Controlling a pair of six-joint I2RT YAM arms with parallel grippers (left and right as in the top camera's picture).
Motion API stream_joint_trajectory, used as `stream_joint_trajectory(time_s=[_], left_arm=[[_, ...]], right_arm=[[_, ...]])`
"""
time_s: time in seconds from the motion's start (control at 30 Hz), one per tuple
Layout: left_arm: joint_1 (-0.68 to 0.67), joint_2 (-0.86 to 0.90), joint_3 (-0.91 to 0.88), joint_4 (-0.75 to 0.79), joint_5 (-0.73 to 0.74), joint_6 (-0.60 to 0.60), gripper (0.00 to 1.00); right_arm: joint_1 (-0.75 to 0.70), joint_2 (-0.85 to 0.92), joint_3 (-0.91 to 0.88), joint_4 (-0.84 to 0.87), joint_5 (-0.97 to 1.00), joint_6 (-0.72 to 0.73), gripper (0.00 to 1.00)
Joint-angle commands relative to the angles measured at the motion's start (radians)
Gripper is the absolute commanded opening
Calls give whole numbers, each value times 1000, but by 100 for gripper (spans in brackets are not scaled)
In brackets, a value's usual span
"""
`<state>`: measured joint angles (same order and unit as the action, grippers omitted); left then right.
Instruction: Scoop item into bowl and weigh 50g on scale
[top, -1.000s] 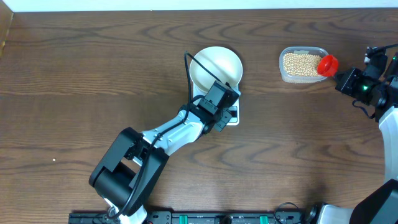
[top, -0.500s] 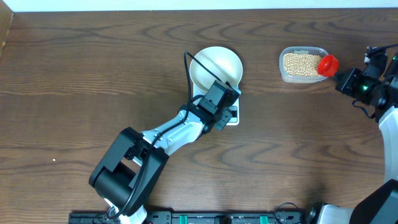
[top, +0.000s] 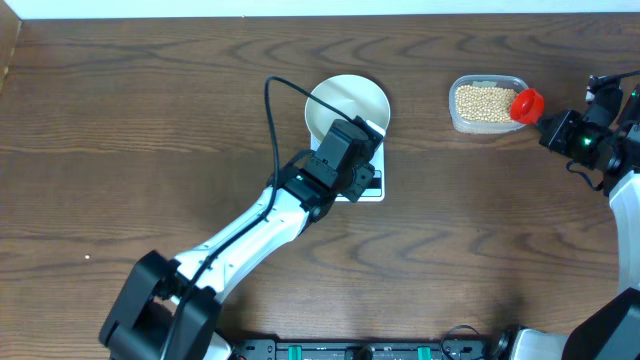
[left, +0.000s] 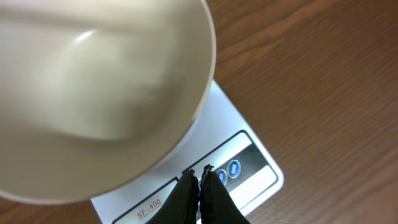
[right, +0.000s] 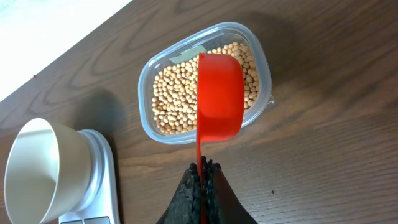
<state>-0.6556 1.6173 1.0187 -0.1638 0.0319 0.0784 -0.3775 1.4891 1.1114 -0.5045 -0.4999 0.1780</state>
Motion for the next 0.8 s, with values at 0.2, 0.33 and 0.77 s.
stream_joint_trajectory(time_s=[0.2,0.33,0.77], left_arm=[[31,-180,-1,-187,31,-35,7],[68,-192,-1,-317,32,-29,7],[103,-185,-2,-377,32,106,7]], right_arm=[[-1,-12,21,-1,1,-12,1],[-1,-12,21,-1,1,-12,1],[0,-12,21,-2,0,-11,1]])
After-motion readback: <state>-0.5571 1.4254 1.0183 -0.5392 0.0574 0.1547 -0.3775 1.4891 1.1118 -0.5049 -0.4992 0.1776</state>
